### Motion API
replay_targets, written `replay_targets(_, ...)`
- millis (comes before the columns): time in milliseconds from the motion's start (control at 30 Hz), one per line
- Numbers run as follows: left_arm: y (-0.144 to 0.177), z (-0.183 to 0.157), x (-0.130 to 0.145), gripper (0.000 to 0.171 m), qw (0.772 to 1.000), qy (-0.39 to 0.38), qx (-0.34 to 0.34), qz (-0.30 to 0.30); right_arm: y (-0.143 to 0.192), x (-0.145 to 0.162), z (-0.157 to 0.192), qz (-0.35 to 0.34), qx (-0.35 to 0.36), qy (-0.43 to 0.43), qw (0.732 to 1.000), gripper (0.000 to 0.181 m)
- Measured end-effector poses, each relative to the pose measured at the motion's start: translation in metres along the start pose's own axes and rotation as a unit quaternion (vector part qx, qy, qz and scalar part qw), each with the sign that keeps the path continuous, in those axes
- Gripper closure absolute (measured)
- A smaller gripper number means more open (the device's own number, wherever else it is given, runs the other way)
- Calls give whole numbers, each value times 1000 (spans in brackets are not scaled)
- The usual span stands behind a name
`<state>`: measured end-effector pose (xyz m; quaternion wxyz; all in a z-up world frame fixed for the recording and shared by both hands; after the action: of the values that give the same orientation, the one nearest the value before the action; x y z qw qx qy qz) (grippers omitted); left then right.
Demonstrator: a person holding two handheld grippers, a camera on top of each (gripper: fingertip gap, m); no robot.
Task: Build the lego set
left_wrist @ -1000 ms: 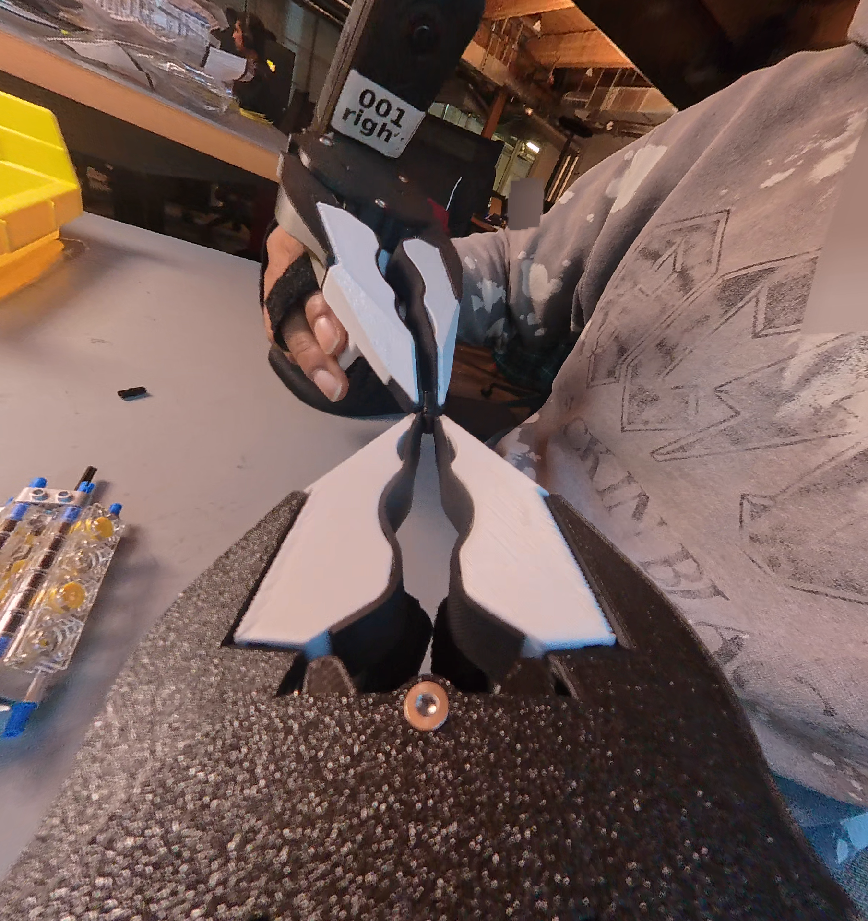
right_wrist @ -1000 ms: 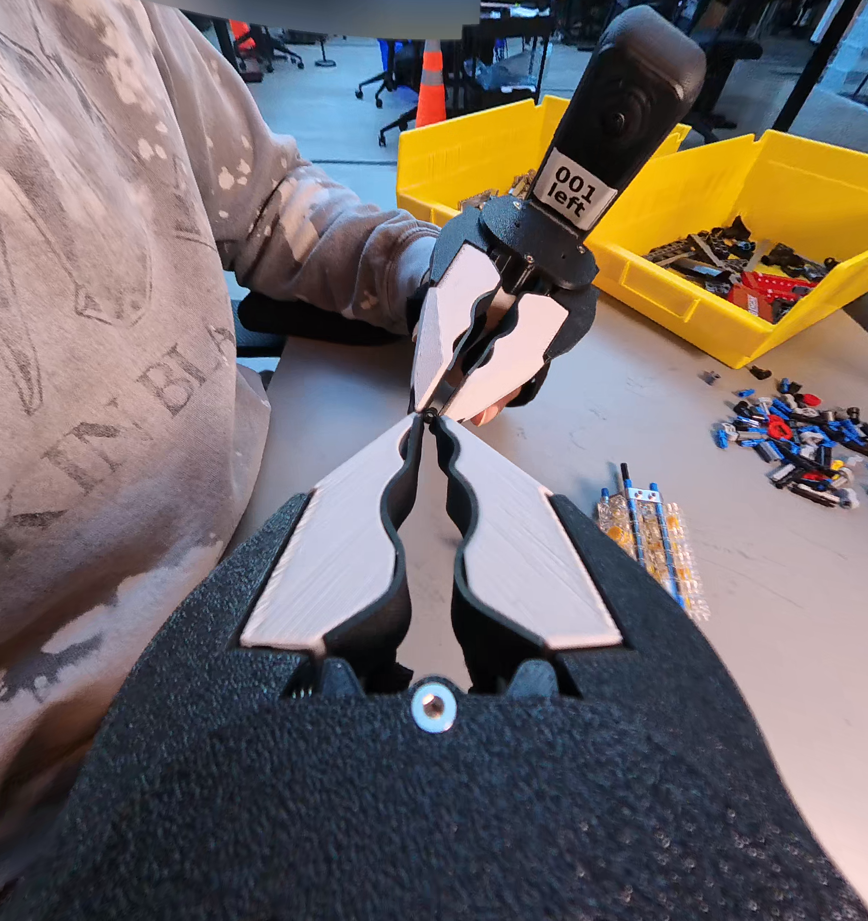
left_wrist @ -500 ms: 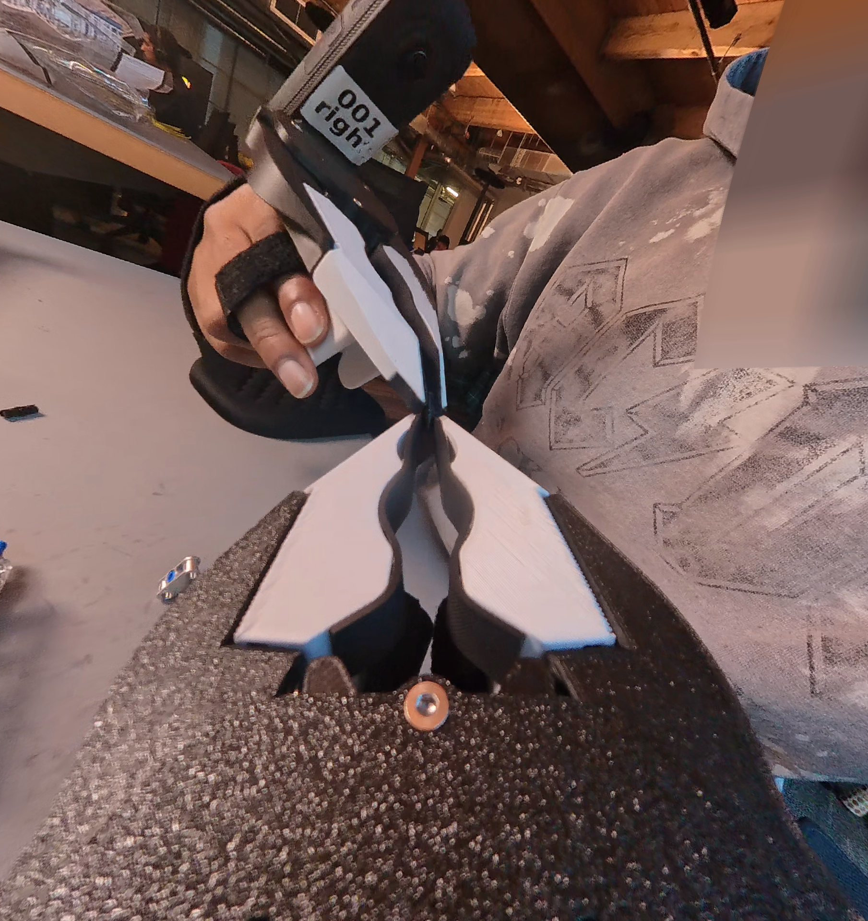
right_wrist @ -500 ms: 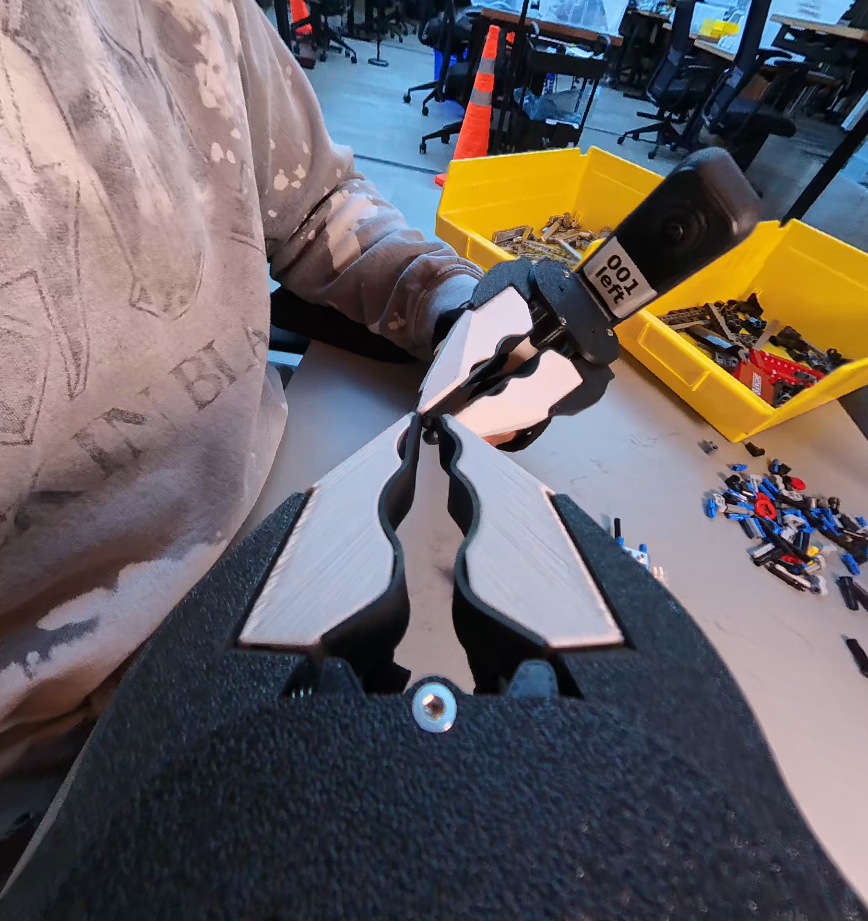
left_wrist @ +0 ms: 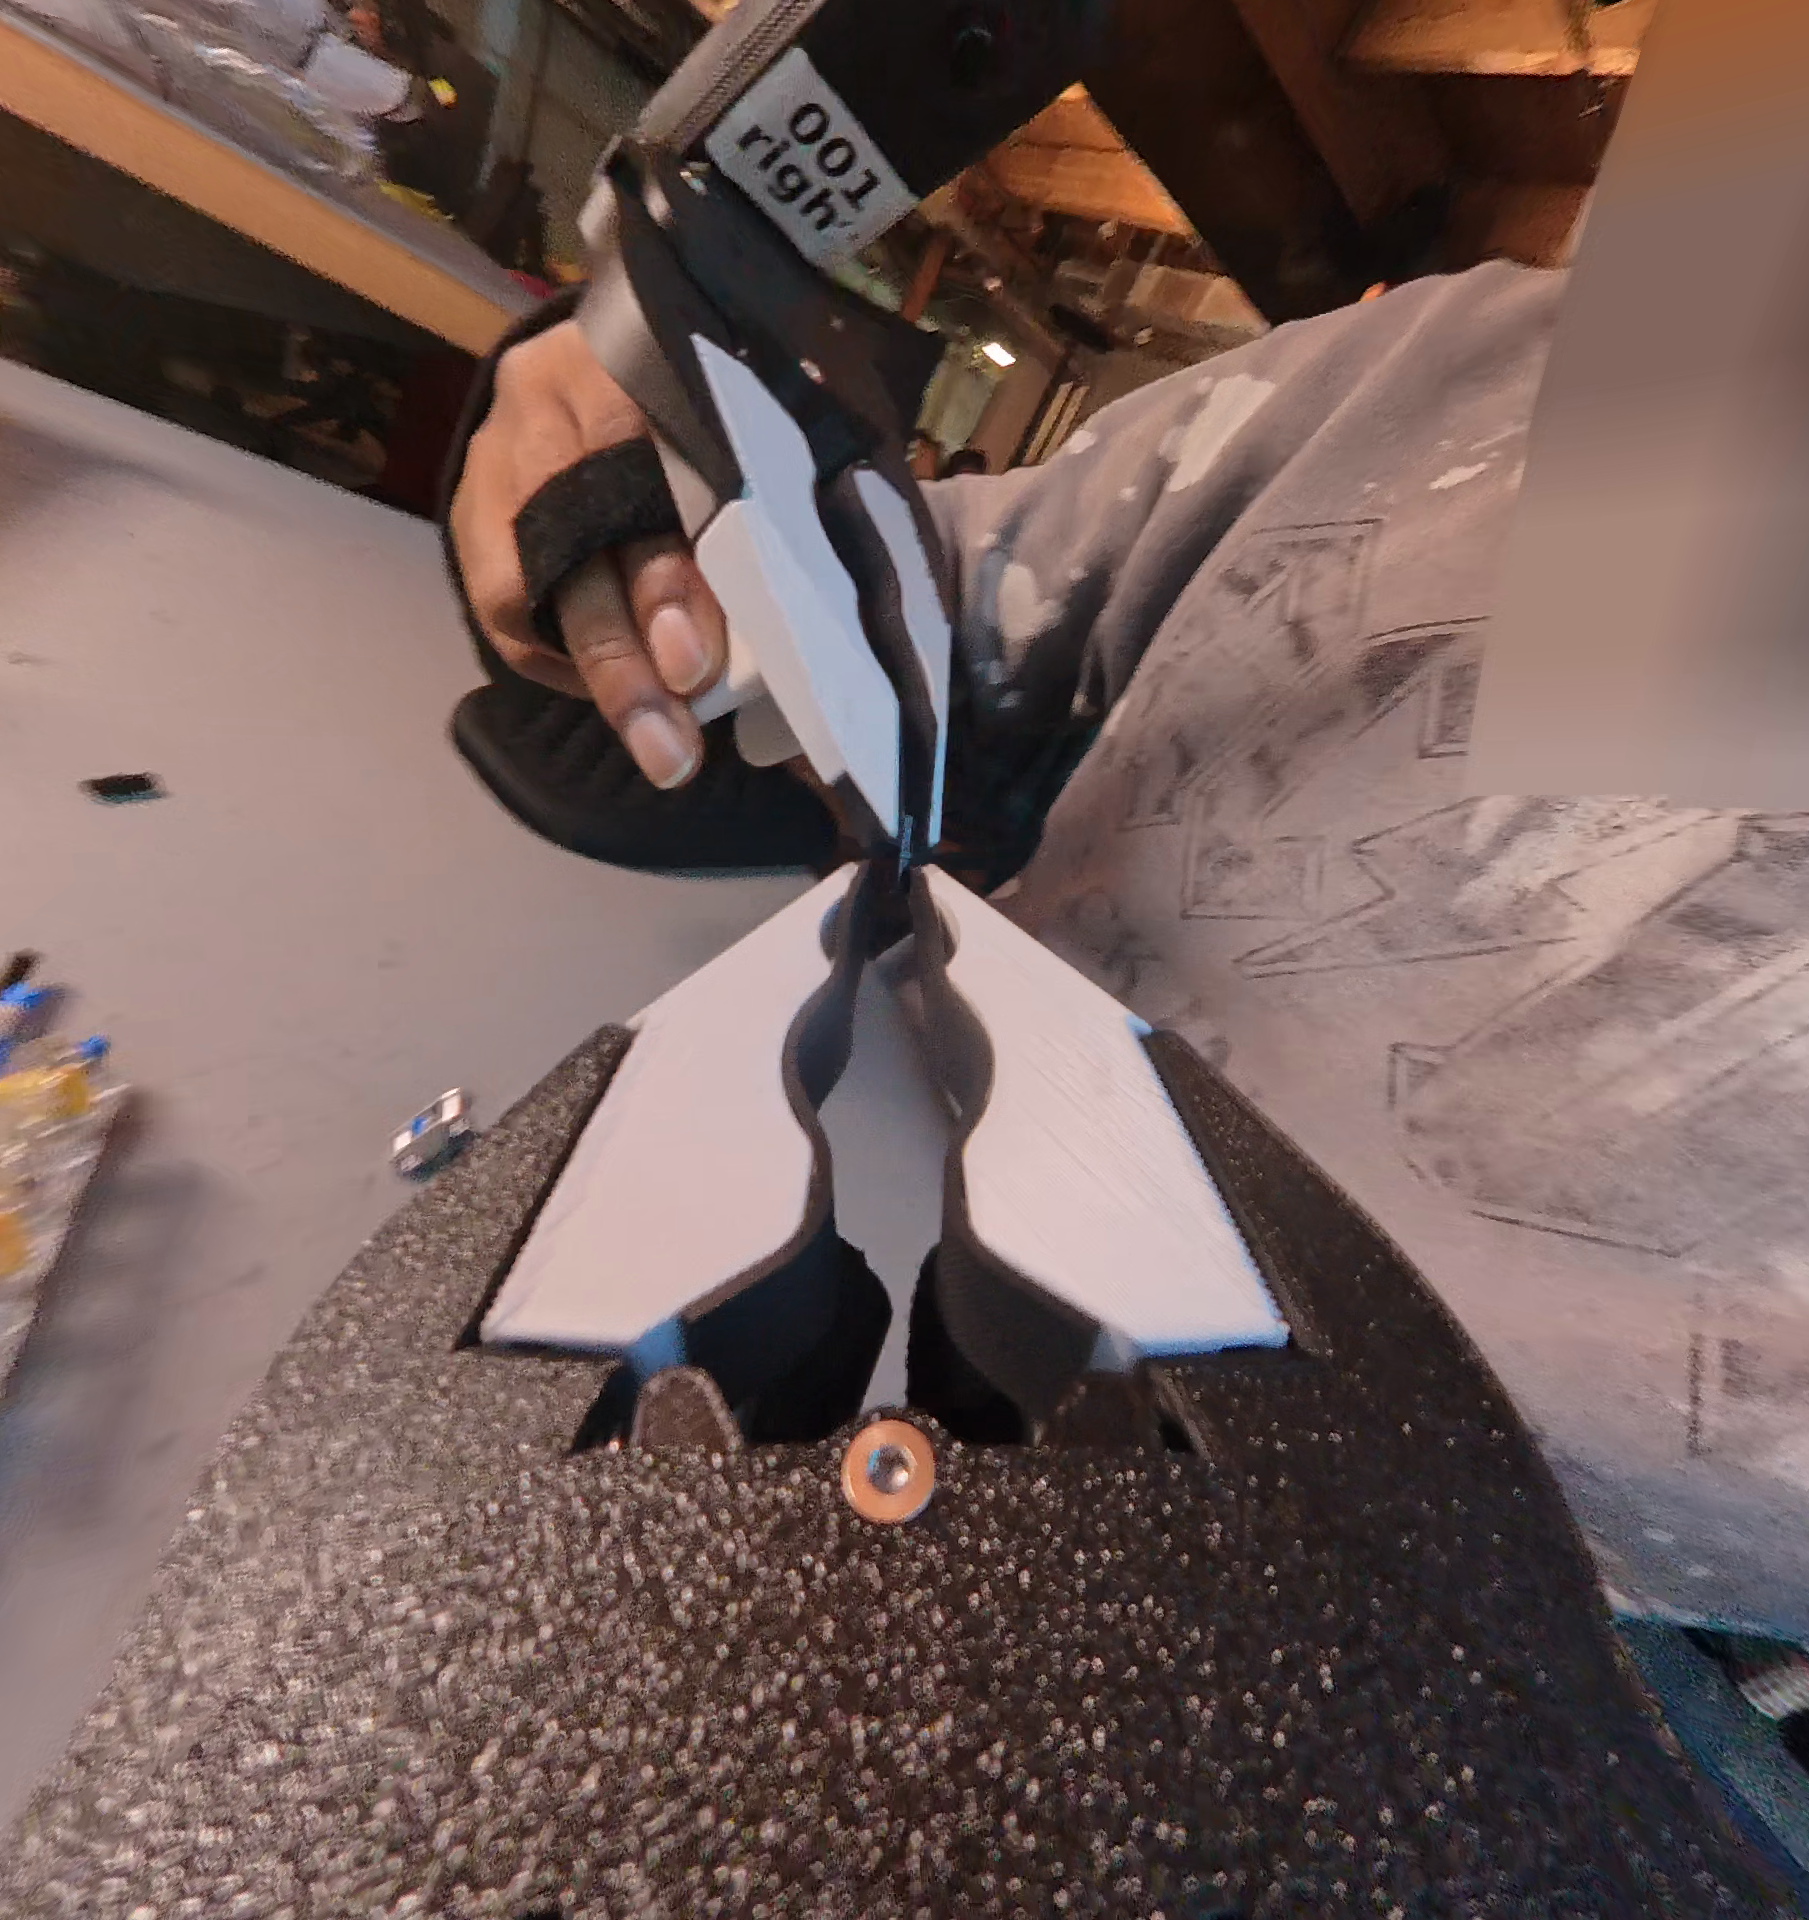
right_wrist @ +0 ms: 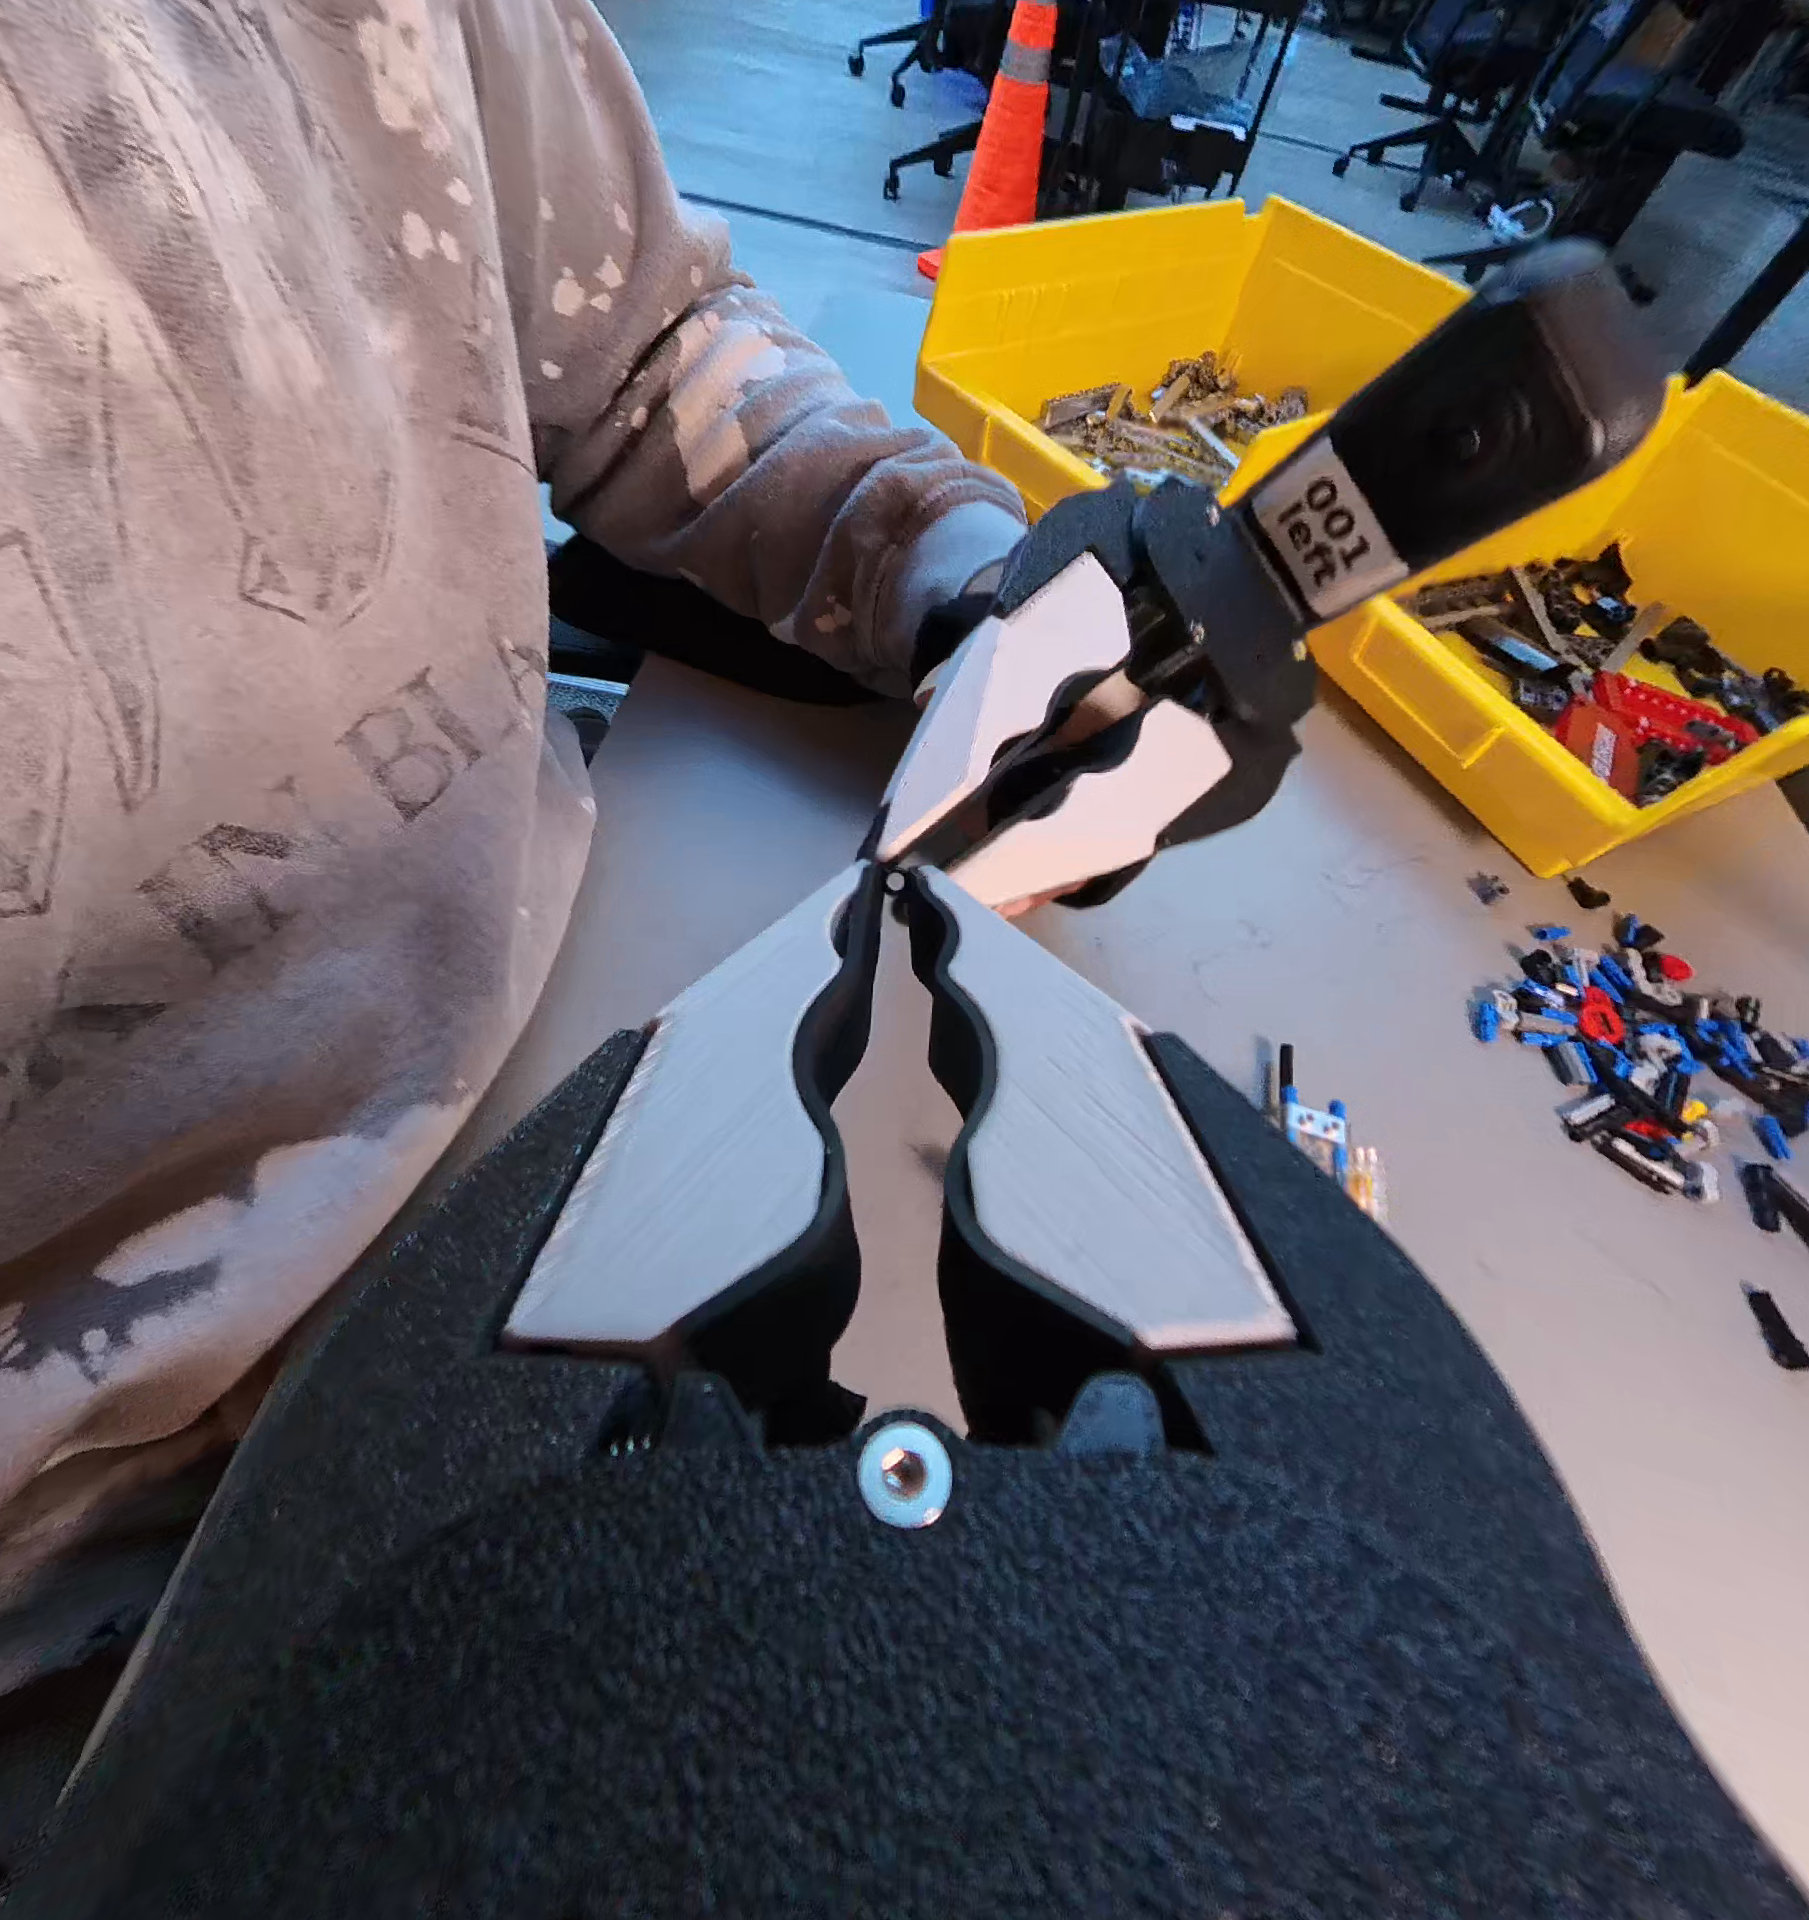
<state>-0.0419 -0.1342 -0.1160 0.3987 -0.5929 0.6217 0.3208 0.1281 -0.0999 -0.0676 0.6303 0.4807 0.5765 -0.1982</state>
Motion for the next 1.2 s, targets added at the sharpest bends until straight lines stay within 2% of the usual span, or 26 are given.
replay_targets(67, 11, 8, -1, 159, 996, -6, -83, 32, 3, 12, -7, 24, 14, -17, 999, 179)
replay_targets(167, 25, 24, 7, 150, 974, 15, -199, 106, 7, 40, -20, 82, 45, -50, 994, 179)
replay_targets(367, 14, 40, 28, 149, 942, 77, -274, 177, -6, 70, -28, 145, 67, -70, 985, 178)
replay_targets(600, -10, 40, 36, 144, 919, 98, -323, 201, -13, 81, -28, 167, 57, -76, 981, 178)
replay_targets(833, -22, 36, 38, 135, 926, 100, -300, 204, -14, 79, -13, 146, 46, -75, 985, 178)
replay_targets(933, -24, 37, 39, 143, 923, 91, -311, 205, -12, 78, -9, 128, 53, -81, 987, 178)
replay_targets(1067, -28, 38, 41, 167, 916, 55, -327, 225, -6, 77, -8, 113, 69, -87, 987, 178)
replay_targets(1200, -34, 37, 43, 171, 907, -9, -336, 253, -3, 78, -6, 116, 76, -96, 986, 178)
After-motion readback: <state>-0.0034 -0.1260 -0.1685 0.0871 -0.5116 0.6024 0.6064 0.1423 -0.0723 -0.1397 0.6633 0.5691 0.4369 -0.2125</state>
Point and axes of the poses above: each gripper's, where its closed fingertips meet, y back along the fingers, x out of its underside, z = x × y across the jaws, the point moved 10 cm from there along y, back along the fingers, and after that the axes turned 2 degrees about -z, right-handed, at the moved point
